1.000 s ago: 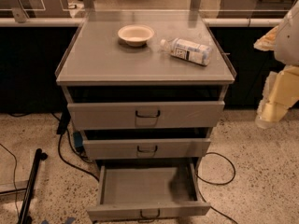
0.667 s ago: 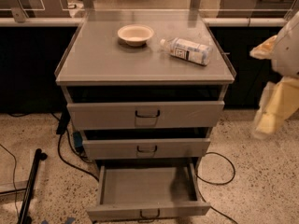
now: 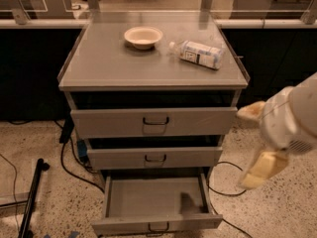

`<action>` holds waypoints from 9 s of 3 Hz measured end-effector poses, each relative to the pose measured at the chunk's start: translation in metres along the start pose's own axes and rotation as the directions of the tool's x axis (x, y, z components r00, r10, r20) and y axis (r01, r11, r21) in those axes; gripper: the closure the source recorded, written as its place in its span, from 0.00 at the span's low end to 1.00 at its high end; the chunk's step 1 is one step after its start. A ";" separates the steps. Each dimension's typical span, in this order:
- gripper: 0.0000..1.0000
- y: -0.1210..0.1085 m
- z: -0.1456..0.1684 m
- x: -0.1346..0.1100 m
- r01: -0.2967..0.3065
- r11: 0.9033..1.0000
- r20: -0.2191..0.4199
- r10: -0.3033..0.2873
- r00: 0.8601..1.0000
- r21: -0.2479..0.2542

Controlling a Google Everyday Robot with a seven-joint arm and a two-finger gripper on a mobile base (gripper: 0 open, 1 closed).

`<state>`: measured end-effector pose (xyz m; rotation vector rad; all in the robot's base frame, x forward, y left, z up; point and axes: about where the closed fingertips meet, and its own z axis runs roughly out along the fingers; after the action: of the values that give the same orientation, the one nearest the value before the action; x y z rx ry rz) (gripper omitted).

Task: Close bottom drawer

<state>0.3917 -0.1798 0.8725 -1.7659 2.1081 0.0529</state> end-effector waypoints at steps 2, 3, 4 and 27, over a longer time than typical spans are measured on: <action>0.72 0.035 0.124 0.042 -0.029 0.999 -0.032 0.028 0.999 -0.024; 0.96 0.035 0.129 0.045 -0.034 0.999 -0.034 0.033 0.999 -0.020; 1.00 0.035 0.129 0.045 -0.034 0.999 -0.034 0.033 0.999 -0.020; 0.01 0.094 0.683 0.209 -0.190 0.978 0.218 0.204 0.954 -0.083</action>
Offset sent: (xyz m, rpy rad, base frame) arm 0.0014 -0.0040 -0.2016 -0.0334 0.0824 -0.0649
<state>0.4583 -0.1702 0.1555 -1.4953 2.1251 0.3597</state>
